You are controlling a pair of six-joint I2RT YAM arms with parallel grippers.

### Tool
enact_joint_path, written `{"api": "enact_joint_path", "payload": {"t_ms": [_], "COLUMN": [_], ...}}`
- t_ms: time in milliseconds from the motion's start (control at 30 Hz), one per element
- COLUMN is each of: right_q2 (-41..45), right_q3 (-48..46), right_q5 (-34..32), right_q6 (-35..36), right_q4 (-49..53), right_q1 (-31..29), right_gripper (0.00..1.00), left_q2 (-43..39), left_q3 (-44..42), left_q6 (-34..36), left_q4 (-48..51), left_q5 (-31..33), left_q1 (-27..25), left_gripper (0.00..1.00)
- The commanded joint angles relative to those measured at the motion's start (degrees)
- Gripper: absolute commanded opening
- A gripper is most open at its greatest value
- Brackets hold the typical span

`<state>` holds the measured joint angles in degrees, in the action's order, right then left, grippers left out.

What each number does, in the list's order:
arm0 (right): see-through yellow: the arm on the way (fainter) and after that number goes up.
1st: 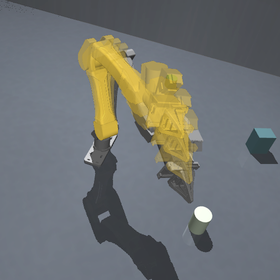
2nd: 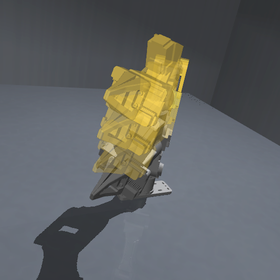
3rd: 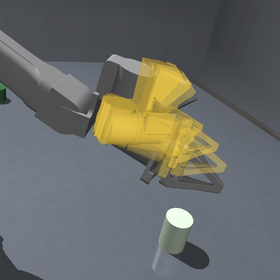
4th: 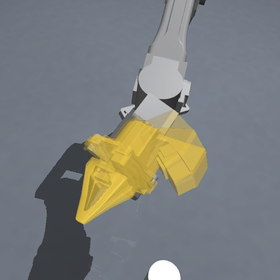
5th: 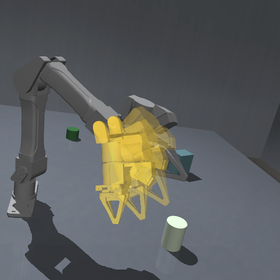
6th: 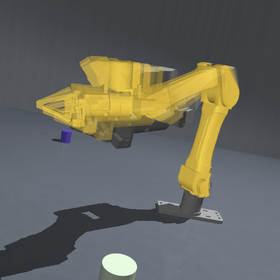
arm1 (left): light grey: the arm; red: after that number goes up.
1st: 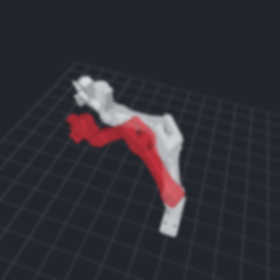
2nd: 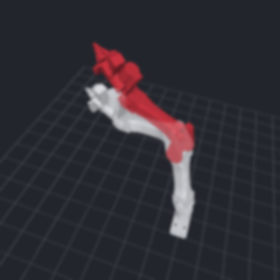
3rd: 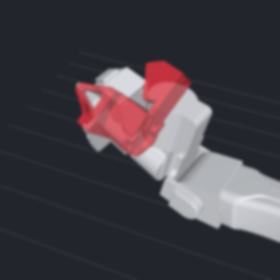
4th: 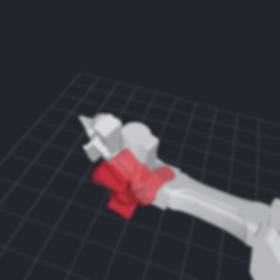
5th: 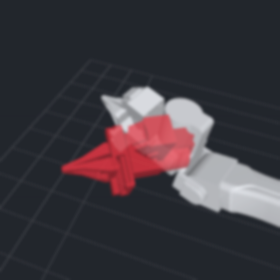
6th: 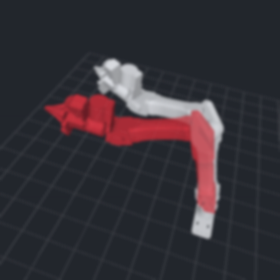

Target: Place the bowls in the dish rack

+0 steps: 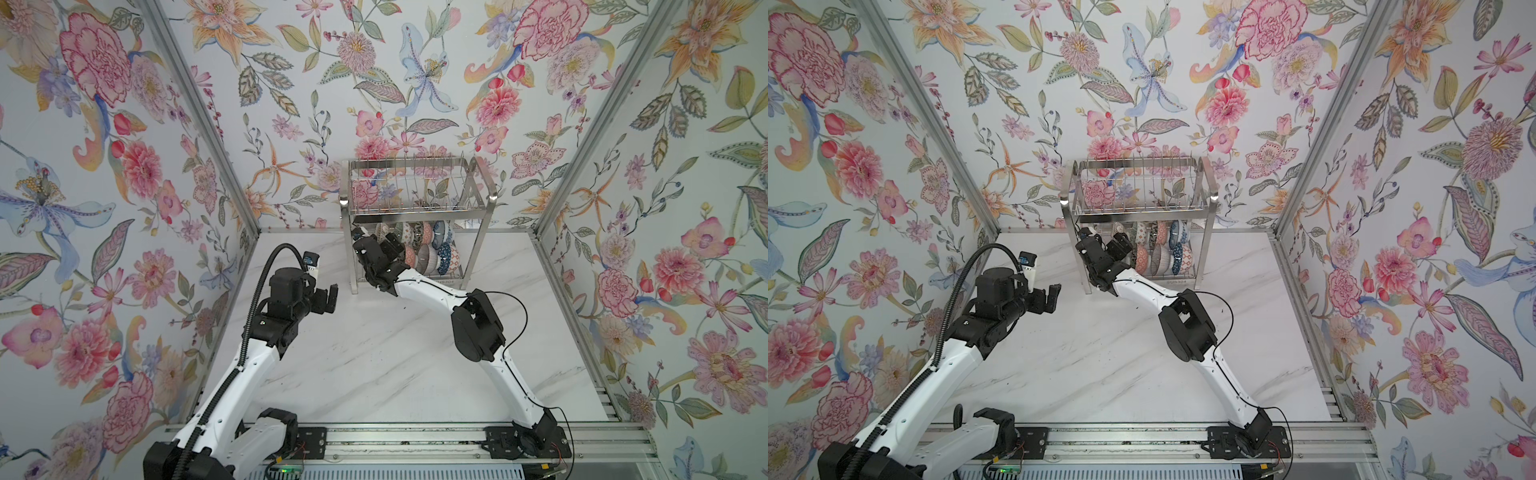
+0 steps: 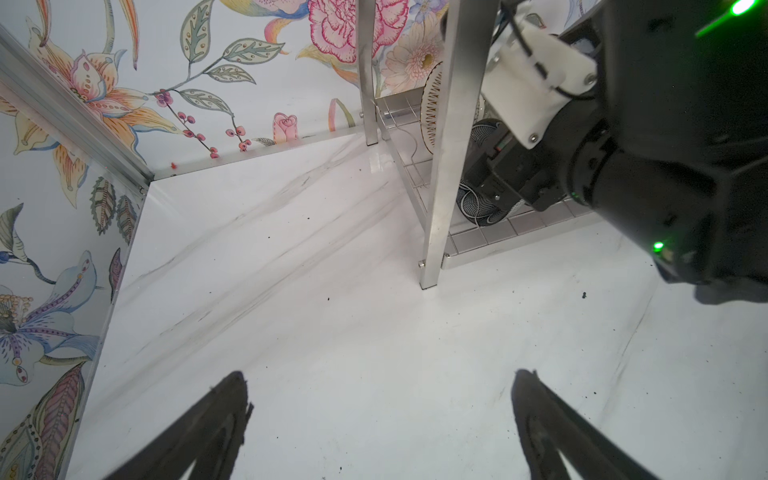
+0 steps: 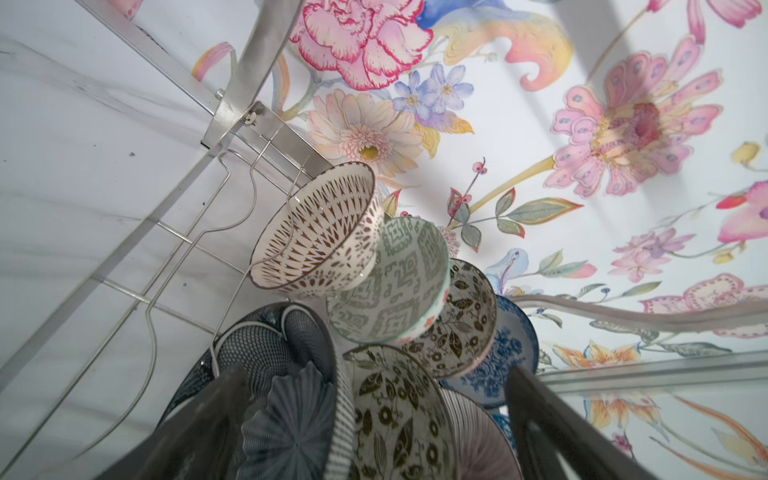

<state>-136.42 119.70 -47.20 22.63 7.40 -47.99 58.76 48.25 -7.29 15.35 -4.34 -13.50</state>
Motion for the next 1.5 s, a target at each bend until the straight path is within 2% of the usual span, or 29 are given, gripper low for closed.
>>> {"api": "enact_joint_path", "payload": {"t_ms": [0,167,467,567,600,667,733,867,933,1033,1167,1200,1233,1400,1467], "right_q2": [8.3,22.0,54.0,66.8,70.5,75.8,78.9,78.3,75.4,69.2,59.4,57.6,56.7,48.9,50.0], "right_q3": [-4.7,-20.6,-57.5,-70.3,-75.0,-82.2,-88.5,-97.8,-102.0,-103.1,-102.1,-100.6,-99.4,-99.2,-96.0], "right_q5": [3.5,9.2,21.2,26.0,26.4,26.3,23.1,20.8,19.1,18.1,21.4,20.2,21.7,26.4,31.6], "right_q6": [-2.2,-5.9,-10.7,-14.1,-15.3,-16.9,-19.0,-19.7,-18.3,-18.3,-18.6,-17.8,-17.6,-17.6,-21.2], "right_q4": [0.5,-1.5,-13.0,-18.1,-20.0,-22.8,-24.2,-32.8,-42.8,-49.6,-56.2,-55.3,-54.4,-66.0,-56.2], "right_q1": [-0.1,0.8,4.9,9.8,13.2,18.2,23.0,30.1,31.6,34.0,36.2,35.9,36.1,40.0,43.0], "right_gripper": [0.99,0.99,0.99,0.99,0.99,0.99,0.99,0.99,0.99,0.99,0.99,0.99,0.99,0.99,0.99], "left_q2": [-1.3,-2.4,-5.5,-6.6,-6.5,-6.0,-4.9,-0.9,2.4,6.6,11.7,13.3,15.0,19.9,21.1], "left_q3": [-0.1,0.6,-0.5,-4.9,-7.2,-12.3,-17.4,-25.7,-27.5,-29.1,-31.2,-31.6,-32.0,-30.7,-29.5], "left_q6": [-0.5,-0.8,-2.4,-4.3,-5.1,-6.1,-5.4,-0.3,2.5,4.7,4.7,4.5,4.3,3.8,2.9], "left_q4": [-0.2,-0.3,-1.4,-8.0,-11.2,-18.3,-27.3,-42.5,-47.7,-54.2,-62.3,-64.2,-66.0,-69.6,-69.3], "left_q5": [-0.6,0.8,5.9,10.0,11.5,14.6,18.3,24.7,27.4,28.8,26.9,25.5,24.1,18.1,15.6], "left_q1": [0.7,0.6,0.6,0.7,0.6,0.6,0.5,0.7,0.9,1.7,4.1,5.1,6.2,11.0,12.8], "left_gripper": [0.99,0.99,0.99,1.0,0.99,0.99,0.99,0.99,0.99,0.99,0.99,0.99,0.99,0.99,0.99]}}
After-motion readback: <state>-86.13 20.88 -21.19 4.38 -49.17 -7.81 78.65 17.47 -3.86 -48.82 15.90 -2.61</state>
